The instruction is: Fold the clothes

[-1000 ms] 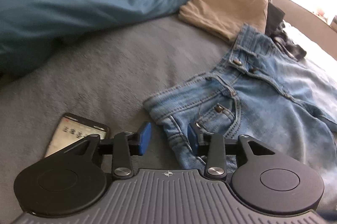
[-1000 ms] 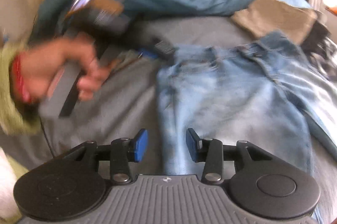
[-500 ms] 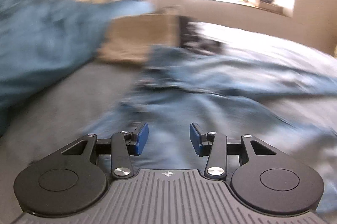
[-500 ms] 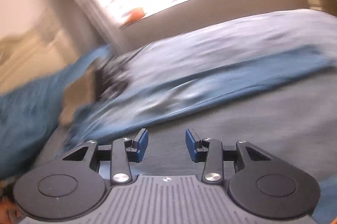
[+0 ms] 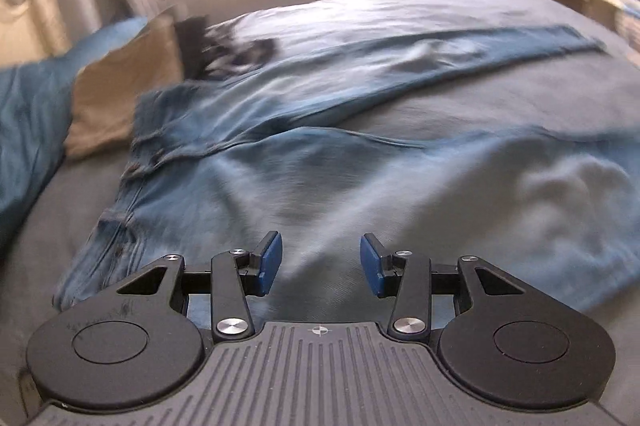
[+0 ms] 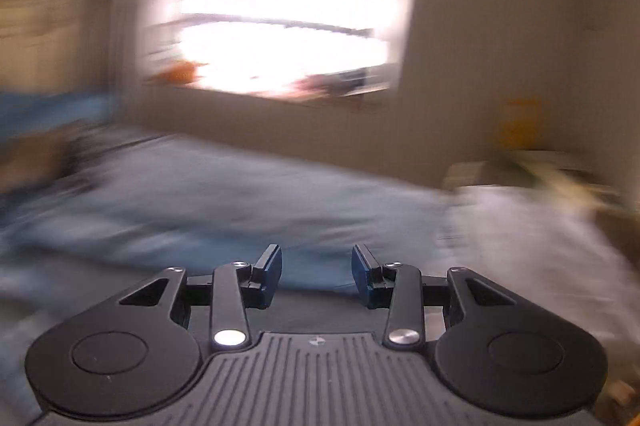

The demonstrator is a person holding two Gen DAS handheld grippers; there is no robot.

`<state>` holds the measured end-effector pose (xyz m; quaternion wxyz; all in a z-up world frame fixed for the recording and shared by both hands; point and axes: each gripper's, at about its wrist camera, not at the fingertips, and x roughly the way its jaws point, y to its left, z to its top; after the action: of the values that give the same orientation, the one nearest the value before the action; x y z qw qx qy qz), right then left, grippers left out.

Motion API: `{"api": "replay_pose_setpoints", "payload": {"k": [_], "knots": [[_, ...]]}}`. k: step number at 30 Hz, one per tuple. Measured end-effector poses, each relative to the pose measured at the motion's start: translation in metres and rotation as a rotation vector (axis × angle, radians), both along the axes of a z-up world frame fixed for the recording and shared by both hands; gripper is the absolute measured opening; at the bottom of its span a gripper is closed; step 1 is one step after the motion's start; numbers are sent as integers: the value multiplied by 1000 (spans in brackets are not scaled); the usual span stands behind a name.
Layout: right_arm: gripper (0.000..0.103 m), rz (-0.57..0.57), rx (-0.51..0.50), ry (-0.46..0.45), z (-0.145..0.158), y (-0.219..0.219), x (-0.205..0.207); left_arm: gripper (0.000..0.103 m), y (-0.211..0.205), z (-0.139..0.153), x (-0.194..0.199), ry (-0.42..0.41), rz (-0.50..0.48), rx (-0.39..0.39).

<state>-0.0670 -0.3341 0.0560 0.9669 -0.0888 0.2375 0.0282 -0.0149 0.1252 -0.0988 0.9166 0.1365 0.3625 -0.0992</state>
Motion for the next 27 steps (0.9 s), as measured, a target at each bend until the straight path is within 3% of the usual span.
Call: {"api": "replay_pose_setpoints", "payload": {"k": [2, 4, 7, 9, 15, 17, 18, 27], "knots": [[41, 241, -16, 143, -15, 31, -2, 43, -8, 4, -15, 14, -120, 10], [41, 449, -81, 285, -53, 81, -9, 43, -17, 5, -30, 45, -242, 14], [41, 596, -212, 352, -108, 135, -22, 43, -32, -1, -47, 74, -362, 50], [41, 673, -304, 379, -143, 165, -30, 43, -34, -7, -47, 122, -382, 12], [38, 676, -386, 346, -177, 181, -23, 43, -32, -27, -33, 242, -333, -77], [22, 661, -386, 342, -178, 182, -23, 43, -31, -26, -30, 251, -308, -110], [0, 653, -386, 340, -179, 182, -22, 43, -30, -26, -29, 255, -297, -126], [0, 715, -391, 354, -170, 177, -41, 42, -17, -20, -30, 266, -249, -193]]}}
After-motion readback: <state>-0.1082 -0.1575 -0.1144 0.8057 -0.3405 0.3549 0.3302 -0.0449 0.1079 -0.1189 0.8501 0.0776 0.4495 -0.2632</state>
